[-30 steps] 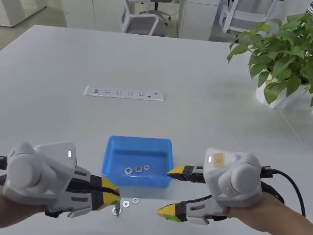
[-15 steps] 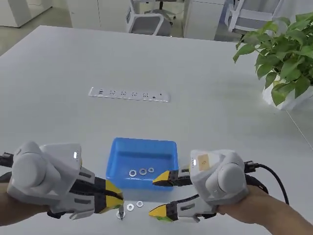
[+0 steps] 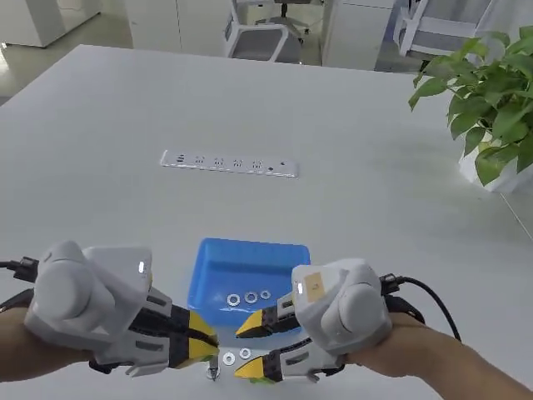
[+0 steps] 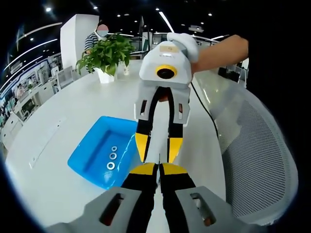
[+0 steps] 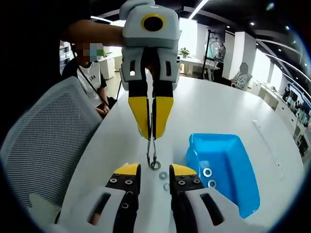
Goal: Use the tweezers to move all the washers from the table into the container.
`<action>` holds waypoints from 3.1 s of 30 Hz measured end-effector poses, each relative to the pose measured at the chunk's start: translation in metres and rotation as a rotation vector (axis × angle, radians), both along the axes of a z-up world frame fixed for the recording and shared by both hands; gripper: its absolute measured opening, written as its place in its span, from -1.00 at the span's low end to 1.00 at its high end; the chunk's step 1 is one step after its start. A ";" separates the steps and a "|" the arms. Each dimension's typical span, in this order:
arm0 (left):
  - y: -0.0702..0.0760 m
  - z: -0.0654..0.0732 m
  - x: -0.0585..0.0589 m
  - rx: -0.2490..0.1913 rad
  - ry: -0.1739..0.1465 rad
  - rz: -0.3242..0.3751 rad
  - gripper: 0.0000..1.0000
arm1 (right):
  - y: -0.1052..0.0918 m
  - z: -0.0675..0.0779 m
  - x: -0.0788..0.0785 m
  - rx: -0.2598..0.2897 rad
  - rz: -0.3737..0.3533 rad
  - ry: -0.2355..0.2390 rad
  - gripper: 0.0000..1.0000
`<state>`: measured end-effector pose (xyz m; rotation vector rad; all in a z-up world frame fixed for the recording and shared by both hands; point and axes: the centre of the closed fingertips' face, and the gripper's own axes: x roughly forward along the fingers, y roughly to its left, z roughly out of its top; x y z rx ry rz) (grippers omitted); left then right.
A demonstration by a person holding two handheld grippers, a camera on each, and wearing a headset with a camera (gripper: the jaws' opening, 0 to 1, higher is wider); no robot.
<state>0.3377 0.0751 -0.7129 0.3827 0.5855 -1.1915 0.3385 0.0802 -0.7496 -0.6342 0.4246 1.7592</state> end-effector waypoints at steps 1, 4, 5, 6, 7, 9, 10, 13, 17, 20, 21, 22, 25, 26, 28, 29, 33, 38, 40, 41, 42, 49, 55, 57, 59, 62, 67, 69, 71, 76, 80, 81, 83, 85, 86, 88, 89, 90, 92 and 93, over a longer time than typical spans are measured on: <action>0.000 0.000 0.000 0.002 0.000 -0.001 -0.88 | 0.002 0.000 -0.001 0.000 0.007 0.000 -0.57; -0.001 0.000 0.001 0.003 0.000 -0.003 -0.88 | 0.007 -0.003 -0.004 0.001 0.023 -0.002 -0.66; -0.002 0.000 0.001 0.002 0.001 -0.004 -0.88 | 0.009 -0.003 -0.004 0.003 0.025 -0.003 -0.67; -0.002 0.000 0.001 0.003 0.000 -0.005 -0.88 | 0.011 -0.003 -0.005 0.004 0.027 -0.003 -0.67; -0.003 0.001 0.001 0.002 0.000 -0.007 -0.88 | 0.013 -0.005 -0.006 0.003 0.030 -0.014 -0.69; -0.003 0.001 0.001 0.003 -0.001 -0.010 -0.88 | 0.015 -0.008 -0.007 -0.004 0.038 -0.026 -0.74; -0.003 0.001 0.001 0.004 0.000 -0.013 -0.88 | 0.015 -0.008 -0.007 -0.004 0.039 -0.024 -0.74; -0.003 0.000 0.002 0.010 -0.002 -0.017 -0.88 | 0.017 -0.012 -0.009 -0.013 0.049 -0.025 -0.78; -0.002 0.000 0.001 0.012 0.001 -0.020 -0.88 | 0.019 -0.014 -0.010 -0.022 0.055 -0.030 -0.80; -0.001 0.000 0.002 0.012 0.000 -0.017 -0.88 | 0.019 -0.015 -0.009 -0.026 0.054 -0.036 -0.81; -0.001 0.000 0.002 0.012 0.000 -0.017 -0.88 | 0.019 -0.016 -0.009 -0.030 0.052 -0.036 -0.81; -0.001 0.000 0.002 0.012 -0.001 -0.016 -0.88 | 0.020 -0.016 -0.009 -0.027 0.051 -0.037 -0.82; -0.001 0.000 0.003 0.010 0.000 -0.012 -0.88 | 0.020 -0.016 -0.009 -0.027 0.044 -0.037 -0.83; -0.001 0.000 0.002 0.009 0.002 -0.012 -0.88 | 0.020 -0.017 -0.009 -0.028 0.041 -0.036 -0.84; -0.002 0.000 0.002 0.007 0.005 -0.013 -0.88 | 0.020 -0.017 -0.009 -0.032 0.038 -0.033 -0.85; -0.003 0.000 0.002 0.007 0.004 -0.014 -0.88 | 0.020 -0.017 -0.009 -0.033 0.038 -0.035 -0.86; -0.004 0.000 0.002 0.005 0.006 -0.009 -0.88 | 0.019 -0.017 -0.009 -0.032 0.032 -0.028 -0.87; -0.004 0.000 0.002 0.004 0.013 -0.001 -0.87 | 0.019 -0.016 -0.009 -0.029 0.025 -0.032 -0.88; -0.004 0.000 0.002 0.006 0.013 -0.001 -0.87 | 0.019 -0.017 -0.009 -0.027 0.019 -0.029 -0.88; -0.004 0.000 0.002 0.005 0.018 0.003 -0.87 | 0.019 -0.017 -0.009 -0.026 0.018 -0.032 -0.88; -0.004 0.001 0.001 0.003 0.021 0.007 -0.86 | 0.020 -0.017 -0.009 -0.027 0.017 -0.033 -0.88; -0.002 0.002 -0.005 -0.012 0.034 0.019 -0.70 | 0.018 -0.017 -0.009 -0.037 0.023 -0.042 -0.87; 0.000 0.007 -0.009 -0.059 0.058 0.048 -0.52 | 0.018 -0.017 -0.009 -0.043 0.025 -0.045 -0.87; 0.003 0.008 -0.009 -0.063 0.054 0.060 -0.46 | 0.018 -0.017 -0.009 -0.046 0.027 -0.046 -0.87; 0.005 0.007 -0.010 -0.061 0.062 0.072 -0.40 | 0.018 -0.017 -0.009 -0.049 0.026 -0.045 -0.87; 0.010 0.007 -0.012 -0.058 0.067 0.091 -0.24 | 0.018 -0.016 -0.009 -0.048 0.025 -0.046 -0.87; 0.013 0.012 -0.016 -0.076 0.070 0.140 0.00 | 0.017 -0.013 -0.009 -0.046 0.025 -0.049 -0.87; 0.014 0.013 -0.018 -0.085 0.076 0.149 0.07 | 0.016 -0.010 -0.009 -0.045 0.030 -0.054 -0.87; 0.014 0.015 -0.019 -0.090 0.073 0.164 0.15 | 0.016 -0.007 -0.009 -0.043 0.034 -0.059 -0.87; 0.016 0.016 -0.018 -0.098 0.065 0.207 0.46 | 0.015 0.000 -0.009 -0.035 0.038 -0.070 -0.86; 0.017 0.017 -0.020 -0.105 0.067 0.224 0.56 | 0.014 0.006 -0.009 -0.028 0.040 -0.076 -0.87; 0.017 0.017 -0.021 -0.105 0.068 0.226 0.58 | 0.013 0.007 -0.009 -0.027 0.041 -0.079 -0.87; 0.018 0.018 -0.022 -0.108 0.069 0.234 0.63 | 0.012 0.010 -0.008 -0.025 0.040 -0.082 -0.87; 0.019 0.019 -0.022 -0.114 0.070 0.248 0.71 | 0.011 0.014 -0.007 -0.024 0.040 -0.087 -0.87; 0.020 0.019 -0.022 -0.117 0.070 0.252 0.74 | 0.011 0.015 -0.006 -0.023 0.039 -0.088 -0.87; 0.021 0.020 -0.022 -0.127 0.068 0.260 0.77 | 0.010 0.019 -0.005 -0.019 0.037 -0.090 -0.87; 0.022 0.021 -0.021 -0.131 0.068 0.269 0.79 | 0.009 0.022 -0.004 -0.016 0.037 -0.091 -0.87; 0.022 0.021 -0.021 -0.132 0.067 0.269 0.81 | 0.009 0.023 -0.004 -0.016 0.036 -0.094 -0.87; 0.023 0.021 -0.021 -0.132 0.068 0.271 0.82 | 0.007 0.027 -0.003 -0.016 0.037 -0.100 -0.86; 0.024 0.021 -0.022 -0.132 0.070 0.272 0.85 | 0.006 0.028 -0.002 -0.016 0.039 -0.104 -0.86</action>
